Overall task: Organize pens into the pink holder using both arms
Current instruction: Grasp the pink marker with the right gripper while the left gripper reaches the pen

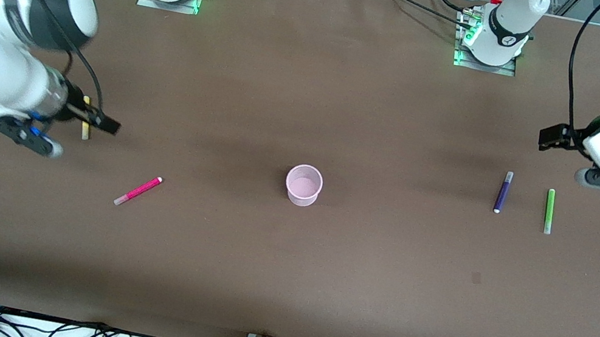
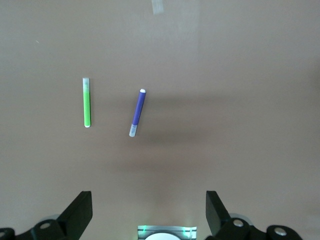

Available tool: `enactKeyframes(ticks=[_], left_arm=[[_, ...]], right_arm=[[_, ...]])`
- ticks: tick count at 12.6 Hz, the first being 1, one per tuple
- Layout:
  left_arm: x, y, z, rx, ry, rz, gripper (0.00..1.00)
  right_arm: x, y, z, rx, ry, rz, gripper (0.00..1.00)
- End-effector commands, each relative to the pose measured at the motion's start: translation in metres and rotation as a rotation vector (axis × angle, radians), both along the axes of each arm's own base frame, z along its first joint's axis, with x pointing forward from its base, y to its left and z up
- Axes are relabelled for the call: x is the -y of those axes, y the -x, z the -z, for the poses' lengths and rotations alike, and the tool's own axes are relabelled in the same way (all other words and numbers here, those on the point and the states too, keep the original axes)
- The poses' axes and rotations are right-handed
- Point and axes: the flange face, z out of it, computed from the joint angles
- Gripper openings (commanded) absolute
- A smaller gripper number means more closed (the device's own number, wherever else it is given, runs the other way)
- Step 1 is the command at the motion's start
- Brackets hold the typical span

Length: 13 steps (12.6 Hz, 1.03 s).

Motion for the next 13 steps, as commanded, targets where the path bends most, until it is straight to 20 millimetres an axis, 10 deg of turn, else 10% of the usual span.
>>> enactKeyframes(ticks=[1,5,13], left_arm=[[-0.022,-0.030,0.044,0.016,0.036,0.084,1.00],[-0.052,-0.048,0.115,0.089,0.052,0.199,1.00],[-0.051,0.003,0.260,0.205,0.026,0.284,1.00]], right_arm=[[-0.004,-0.015,0.058,0.016,-0.002,0.115,0.99],[-0.004,-0.022,0.148,0.063,0.003,0.205,0.95],[-0.012,-0.029,0.204,0.158,-0.015,0.230,0.56]])
